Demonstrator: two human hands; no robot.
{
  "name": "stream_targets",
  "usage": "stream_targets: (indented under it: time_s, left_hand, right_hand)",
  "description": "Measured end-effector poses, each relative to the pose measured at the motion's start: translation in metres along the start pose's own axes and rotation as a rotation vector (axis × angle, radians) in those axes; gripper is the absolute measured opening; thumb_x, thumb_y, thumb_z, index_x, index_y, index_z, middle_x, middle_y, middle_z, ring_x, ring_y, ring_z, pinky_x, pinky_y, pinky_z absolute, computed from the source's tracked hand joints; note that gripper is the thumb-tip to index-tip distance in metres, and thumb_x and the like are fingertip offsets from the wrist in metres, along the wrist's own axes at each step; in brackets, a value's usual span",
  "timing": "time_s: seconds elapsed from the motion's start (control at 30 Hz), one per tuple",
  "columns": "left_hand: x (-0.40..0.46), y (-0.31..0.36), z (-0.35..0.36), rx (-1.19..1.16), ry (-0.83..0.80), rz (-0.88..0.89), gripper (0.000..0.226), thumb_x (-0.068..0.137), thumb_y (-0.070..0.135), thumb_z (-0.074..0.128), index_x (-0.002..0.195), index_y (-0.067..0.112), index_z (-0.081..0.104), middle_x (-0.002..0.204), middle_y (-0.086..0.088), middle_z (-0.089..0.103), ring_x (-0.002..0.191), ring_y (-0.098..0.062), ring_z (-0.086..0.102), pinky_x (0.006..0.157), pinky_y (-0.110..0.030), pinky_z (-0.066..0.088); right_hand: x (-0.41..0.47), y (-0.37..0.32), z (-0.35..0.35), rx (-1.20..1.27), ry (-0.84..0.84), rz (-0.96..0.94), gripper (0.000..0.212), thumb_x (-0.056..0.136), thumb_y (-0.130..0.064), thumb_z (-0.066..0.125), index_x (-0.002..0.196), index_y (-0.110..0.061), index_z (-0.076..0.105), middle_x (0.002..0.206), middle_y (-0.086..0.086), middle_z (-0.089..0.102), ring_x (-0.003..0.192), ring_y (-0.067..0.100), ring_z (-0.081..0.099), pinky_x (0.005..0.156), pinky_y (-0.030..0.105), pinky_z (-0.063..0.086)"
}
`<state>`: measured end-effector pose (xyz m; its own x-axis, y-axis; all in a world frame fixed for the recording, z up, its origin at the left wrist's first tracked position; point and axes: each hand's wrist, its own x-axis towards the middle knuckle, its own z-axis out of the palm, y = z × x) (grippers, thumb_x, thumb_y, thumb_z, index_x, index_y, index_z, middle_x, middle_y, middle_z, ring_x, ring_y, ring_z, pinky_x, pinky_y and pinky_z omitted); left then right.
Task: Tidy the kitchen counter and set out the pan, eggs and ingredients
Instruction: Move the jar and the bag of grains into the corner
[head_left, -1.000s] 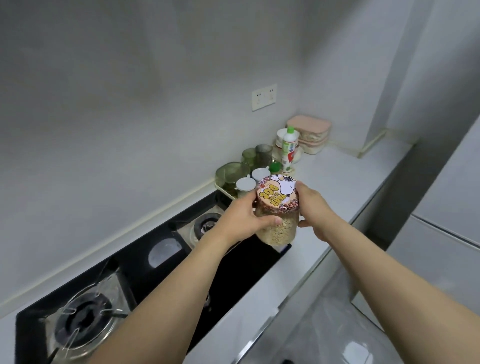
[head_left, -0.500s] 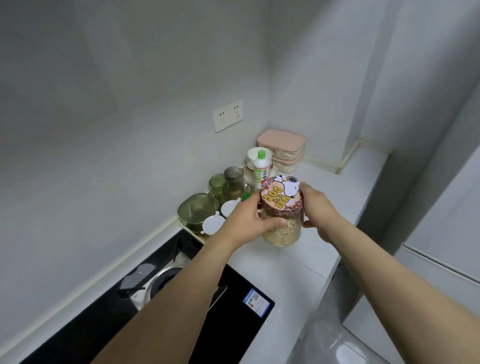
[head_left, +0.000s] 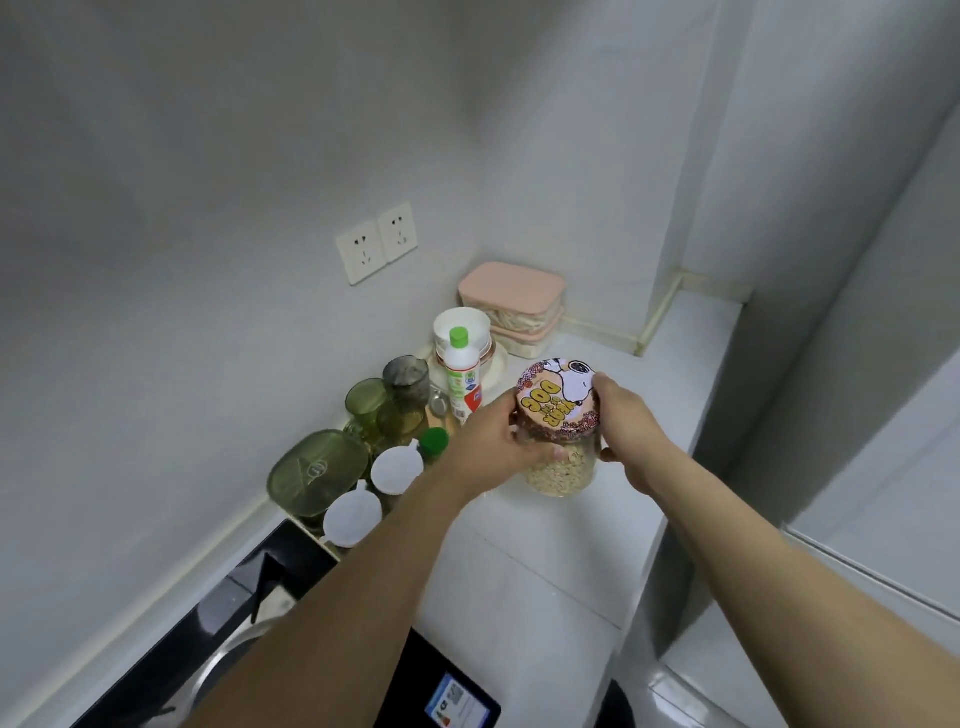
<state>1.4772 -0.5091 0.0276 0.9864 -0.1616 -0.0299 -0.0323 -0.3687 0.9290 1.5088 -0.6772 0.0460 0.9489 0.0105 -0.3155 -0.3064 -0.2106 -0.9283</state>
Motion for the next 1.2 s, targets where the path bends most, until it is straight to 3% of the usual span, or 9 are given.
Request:
stream_targets:
  time_s: [0.13, 0.27, 0.43, 0.57, 0.67, 0.77, 0.9, 1.07, 1.2]
  left_hand:
    - [0.055, -0.01, 0.015, 0.004, -0.012, -0.019, 0.073, 0.062, 0.038, 0.086, 0.127, 0.03, 0.054, 0.115, 0.014, 0.067, 0.108, -0.004, 0.062, 0.097, -0.038, 0.052]
    - [0.109, -0.026, 0.024, 0.011, -0.007, -0.059, 0.076, 0.056, 0.045, 0.085, 0.125, 0.033, 0.054, 0.115, 0.014, 0.067, 0.109, -0.008, 0.062, 0.098, -0.04, 0.05]
    - [0.172, -0.04, 0.033, 0.001, 0.032, -0.06, 0.073, 0.059, 0.043, 0.086, 0.124, 0.031, 0.055, 0.111, 0.014, 0.068, 0.104, -0.007, 0.062, 0.097, -0.039, 0.051]
    - [0.218, -0.053, 0.038, -0.038, 0.038, -0.077, 0.078, 0.058, 0.044, 0.085, 0.127, 0.031, 0.053, 0.116, 0.014, 0.066, 0.109, -0.005, 0.061, 0.1, -0.036, 0.049]
    - [0.254, -0.07, 0.043, -0.039, 0.031, -0.116, 0.079, 0.056, 0.047, 0.087, 0.126, 0.038, 0.051, 0.117, 0.013, 0.065, 0.11, -0.008, 0.06, 0.1, -0.041, 0.049]
    - [0.285, -0.085, 0.049, -0.035, 0.023, -0.149, 0.078, 0.054, 0.05, 0.087, 0.122, 0.046, 0.049, 0.116, 0.014, 0.065, 0.111, -0.008, 0.06, 0.101, -0.043, 0.048]
    - [0.315, -0.099, 0.053, -0.062, 0.01, -0.146, 0.075, 0.056, 0.041, 0.086, 0.12, 0.045, 0.049, 0.118, 0.019, 0.064, 0.11, 0.0, 0.059, 0.102, -0.038, 0.047]
    - [0.335, -0.112, 0.054, -0.078, 0.042, -0.153, 0.072, 0.056, 0.038, 0.085, 0.114, 0.056, 0.047, 0.118, 0.021, 0.063, 0.111, -0.005, 0.059, 0.1, -0.039, 0.048]
    - [0.349, -0.118, 0.054, -0.098, 0.055, -0.15, 0.075, 0.062, 0.028, 0.085, 0.119, 0.057, 0.045, 0.123, 0.021, 0.061, 0.117, -0.004, 0.056, 0.103, -0.04, 0.046]
  right_hand:
    - [0.054, -0.001, -0.017, 0.01, 0.002, 0.049, 0.039, 0.093, -0.044, 0.031, 0.088, -0.027, 0.066, 0.097, 0.0, 0.068, 0.073, 0.015, 0.052, 0.07, 0.031, 0.041]
    - [0.103, -0.001, -0.03, 0.018, -0.014, 0.06, 0.041, 0.095, -0.043, 0.029, 0.096, -0.028, 0.067, 0.099, -0.002, 0.068, 0.081, 0.013, 0.055, 0.07, 0.03, 0.041]
    - [0.168, -0.006, -0.04, -0.039, -0.009, 0.037, 0.038, 0.096, -0.038, 0.026, 0.08, -0.03, 0.06, 0.089, 0.001, 0.061, 0.066, 0.011, 0.044, 0.061, 0.026, 0.034]
    - [0.22, -0.007, -0.047, 0.039, 0.009, 0.079, 0.04, 0.096, -0.038, 0.032, 0.071, -0.027, 0.062, 0.072, -0.006, 0.06, 0.057, 0.007, 0.042, 0.053, 0.023, 0.03]
    - [0.256, -0.002, -0.05, 0.048, -0.003, 0.12, 0.04, 0.094, -0.042, 0.032, 0.081, -0.027, 0.066, 0.083, -0.004, 0.066, 0.063, 0.008, 0.048, 0.055, 0.024, 0.033]
    - [0.285, 0.003, -0.052, 0.057, -0.01, 0.155, 0.041, 0.094, -0.044, 0.03, 0.098, -0.029, 0.068, 0.099, -0.006, 0.069, 0.082, 0.007, 0.058, 0.062, 0.027, 0.039]
    - [0.313, 0.007, -0.05, 0.098, -0.032, 0.206, 0.043, 0.096, -0.045, 0.027, 0.105, -0.033, 0.067, 0.098, -0.01, 0.071, 0.084, 0.009, 0.063, 0.06, 0.028, 0.044]
    - [0.337, 0.01, -0.044, 0.11, -0.028, 0.177, 0.044, 0.098, -0.041, 0.025, 0.093, -0.031, 0.068, 0.093, -0.008, 0.072, 0.077, 0.007, 0.063, 0.06, 0.024, 0.041]
    - [0.355, 0.01, -0.039, 0.117, 0.004, 0.153, 0.042, 0.098, -0.038, 0.026, 0.089, -0.033, 0.066, 0.098, -0.007, 0.071, 0.086, 0.009, 0.063, 0.065, 0.026, 0.042]
